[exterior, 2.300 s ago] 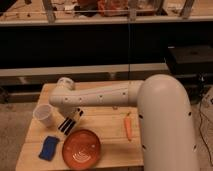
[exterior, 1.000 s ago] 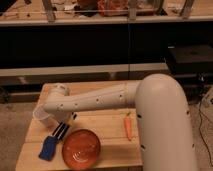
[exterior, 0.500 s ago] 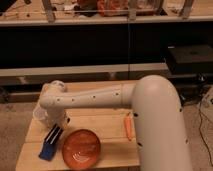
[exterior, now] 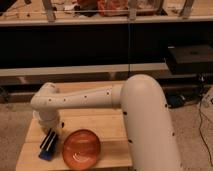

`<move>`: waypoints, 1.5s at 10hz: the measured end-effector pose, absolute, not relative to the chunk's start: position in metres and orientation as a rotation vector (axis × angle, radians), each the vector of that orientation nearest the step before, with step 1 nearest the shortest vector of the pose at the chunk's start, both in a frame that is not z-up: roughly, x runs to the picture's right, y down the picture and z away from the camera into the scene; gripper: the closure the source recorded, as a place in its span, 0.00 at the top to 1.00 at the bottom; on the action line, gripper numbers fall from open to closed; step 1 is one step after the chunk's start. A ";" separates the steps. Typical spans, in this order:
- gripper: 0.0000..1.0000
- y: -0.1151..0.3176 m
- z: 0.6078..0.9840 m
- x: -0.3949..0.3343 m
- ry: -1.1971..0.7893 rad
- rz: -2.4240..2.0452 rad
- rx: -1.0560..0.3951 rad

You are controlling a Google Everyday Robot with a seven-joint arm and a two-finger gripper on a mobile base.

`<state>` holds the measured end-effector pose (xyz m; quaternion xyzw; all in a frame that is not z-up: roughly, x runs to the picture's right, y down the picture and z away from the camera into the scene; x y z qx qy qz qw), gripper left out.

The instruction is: Place the eraser on the white sponge

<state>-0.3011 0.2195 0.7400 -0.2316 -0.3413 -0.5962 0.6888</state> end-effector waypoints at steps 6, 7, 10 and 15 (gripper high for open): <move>0.23 0.245 0.733 -0.322 -0.760 -1.366 -0.533; 0.31 0.237 0.737 -0.319 -0.759 -1.367 -0.530; 0.61 0.233 0.740 -0.322 -0.754 -1.370 -0.525; 0.75 0.227 0.743 -0.321 -0.750 -1.374 -0.515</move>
